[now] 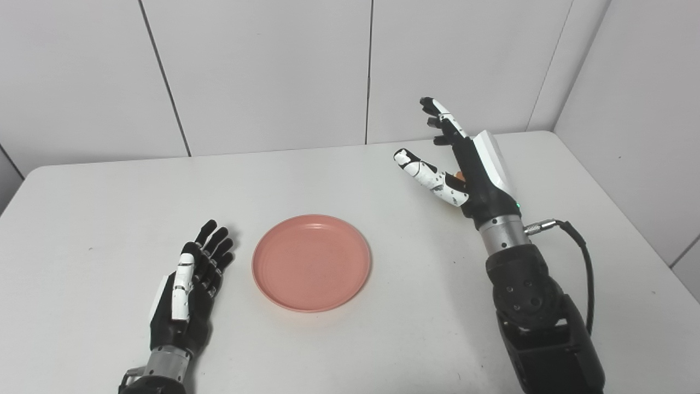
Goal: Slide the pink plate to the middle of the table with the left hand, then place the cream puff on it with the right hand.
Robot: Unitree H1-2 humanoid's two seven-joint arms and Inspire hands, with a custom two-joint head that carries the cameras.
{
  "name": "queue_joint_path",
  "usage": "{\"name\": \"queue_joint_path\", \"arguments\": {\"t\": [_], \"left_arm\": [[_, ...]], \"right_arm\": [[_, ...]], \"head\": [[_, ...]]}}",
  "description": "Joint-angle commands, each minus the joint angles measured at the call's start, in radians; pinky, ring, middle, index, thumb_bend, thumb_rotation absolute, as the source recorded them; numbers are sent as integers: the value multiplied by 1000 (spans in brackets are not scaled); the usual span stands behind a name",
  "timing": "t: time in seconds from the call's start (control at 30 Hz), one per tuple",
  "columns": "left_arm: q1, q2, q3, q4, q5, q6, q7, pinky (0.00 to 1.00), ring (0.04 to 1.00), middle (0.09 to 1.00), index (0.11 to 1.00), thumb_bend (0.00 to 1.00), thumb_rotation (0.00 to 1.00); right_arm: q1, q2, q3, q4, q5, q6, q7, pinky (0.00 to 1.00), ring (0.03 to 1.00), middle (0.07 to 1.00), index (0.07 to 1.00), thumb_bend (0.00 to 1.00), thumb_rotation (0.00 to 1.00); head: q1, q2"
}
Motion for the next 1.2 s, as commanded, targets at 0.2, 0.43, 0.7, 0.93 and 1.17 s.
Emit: {"name": "queue_joint_path", "arguments": {"t": [0.2,0.43,0.7,0.93,1.17], "left_arm": [[20,19,15,18,-4,18,-1,969,934,929,903,438,1000],[27,22,17,6,-4,24,2,945,919,913,886,414,1000],[30,27,20,14,-19,23,-4,977,943,937,908,416,1000],[29,29,22,17,-37,26,-3,972,939,931,901,413,1000],[33,28,24,7,-37,33,4,973,938,933,905,393,1000]], "right_arm": [[-116,-83,7,43,-138,57,55,725,859,906,899,736,576],[-160,-138,28,123,-212,94,115,712,876,934,931,802,469],[-190,-164,34,223,-252,113,116,639,852,937,925,850,440],[-209,-186,41,310,-259,106,115,667,881,956,930,850,455],[-230,-198,39,406,-238,103,110,716,901,965,930,850,463]], "head": [[-15,-4],[-16,-2],[-15,3],[-23,3],[-25,4]]}}
